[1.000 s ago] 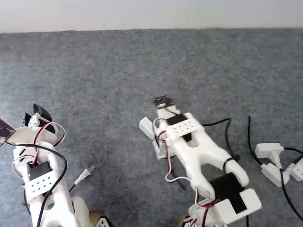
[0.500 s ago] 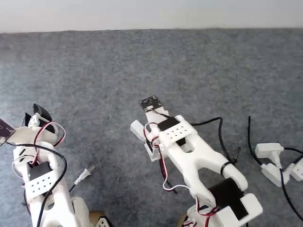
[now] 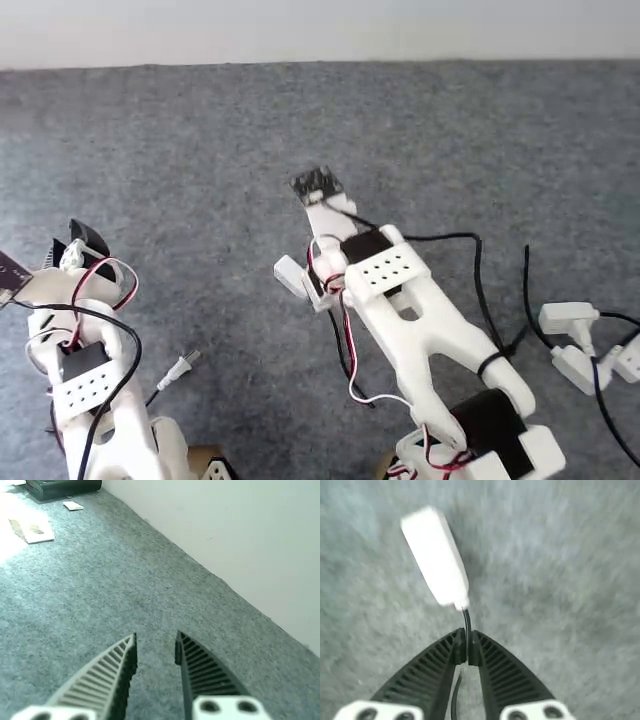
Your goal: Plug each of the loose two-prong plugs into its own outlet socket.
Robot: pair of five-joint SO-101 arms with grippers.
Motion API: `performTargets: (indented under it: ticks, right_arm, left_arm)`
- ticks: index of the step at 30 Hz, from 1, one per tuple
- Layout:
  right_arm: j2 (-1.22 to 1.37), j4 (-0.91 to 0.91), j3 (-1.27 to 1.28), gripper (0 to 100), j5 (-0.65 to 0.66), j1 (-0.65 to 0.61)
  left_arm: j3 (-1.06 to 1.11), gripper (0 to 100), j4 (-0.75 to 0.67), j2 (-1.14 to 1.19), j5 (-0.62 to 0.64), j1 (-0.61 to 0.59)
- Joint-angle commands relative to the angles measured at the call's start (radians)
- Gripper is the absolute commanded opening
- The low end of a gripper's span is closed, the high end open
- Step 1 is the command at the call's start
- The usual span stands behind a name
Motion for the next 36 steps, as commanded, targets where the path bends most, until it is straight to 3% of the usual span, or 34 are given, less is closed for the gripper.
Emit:
performTargets:
  ticks: [1, 13, 21, 36]
  right_arm:
    - [-0.031, -0.012, -0.129, 0.9, 0.011, 0.004]
    - [0.366, -0.018, -0.342, 0.9, 0.184, -0.159]
    - [0.564, -0.016, -0.509, 0.9, 0.23, -0.07]
    - [0.42, 0.048, -0.517, 0.9, 0.221, -0.022]
  left_arm:
    - [-0.025, 12, -0.025, -0.017, 0.002, 0.008]
    - [-0.024, 12, -0.025, -0.017, 0.002, 0.009]
    - [-0.024, 12, -0.025, -0.017, 0.002, 0.009]
    - [-0.024, 12, -0.025, -0.017, 0.002, 0.009]
